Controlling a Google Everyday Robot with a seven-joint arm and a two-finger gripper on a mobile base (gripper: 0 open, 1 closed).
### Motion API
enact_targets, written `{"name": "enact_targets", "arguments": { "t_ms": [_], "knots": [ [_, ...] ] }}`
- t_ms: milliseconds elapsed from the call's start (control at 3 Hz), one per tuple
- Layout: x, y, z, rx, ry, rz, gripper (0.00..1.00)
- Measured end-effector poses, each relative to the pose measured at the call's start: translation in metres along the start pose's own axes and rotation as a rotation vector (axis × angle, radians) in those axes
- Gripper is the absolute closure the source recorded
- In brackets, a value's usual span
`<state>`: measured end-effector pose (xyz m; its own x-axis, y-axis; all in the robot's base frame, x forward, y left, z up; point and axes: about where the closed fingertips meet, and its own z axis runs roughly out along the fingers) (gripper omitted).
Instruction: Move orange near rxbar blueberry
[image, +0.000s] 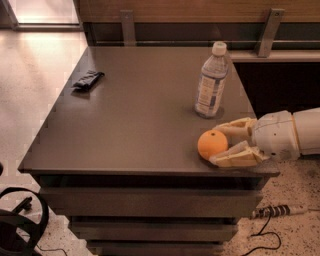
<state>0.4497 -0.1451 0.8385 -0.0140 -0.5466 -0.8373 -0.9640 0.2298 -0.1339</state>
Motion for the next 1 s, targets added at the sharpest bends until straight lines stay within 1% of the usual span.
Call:
{"name": "enact_targets", "arguments": {
  "t_ms": [333,667,1000],
  "knots": [
    [-0.001,0.0004,0.0011,-0.002,0.001,-0.001,0.87],
    [-0.0023,0.001,0.0024,-0.005,0.001,-0.003,1.0],
    [-0.0023,0.001,0.0024,-0.005,0.001,-0.003,1.0]
  ]
}}
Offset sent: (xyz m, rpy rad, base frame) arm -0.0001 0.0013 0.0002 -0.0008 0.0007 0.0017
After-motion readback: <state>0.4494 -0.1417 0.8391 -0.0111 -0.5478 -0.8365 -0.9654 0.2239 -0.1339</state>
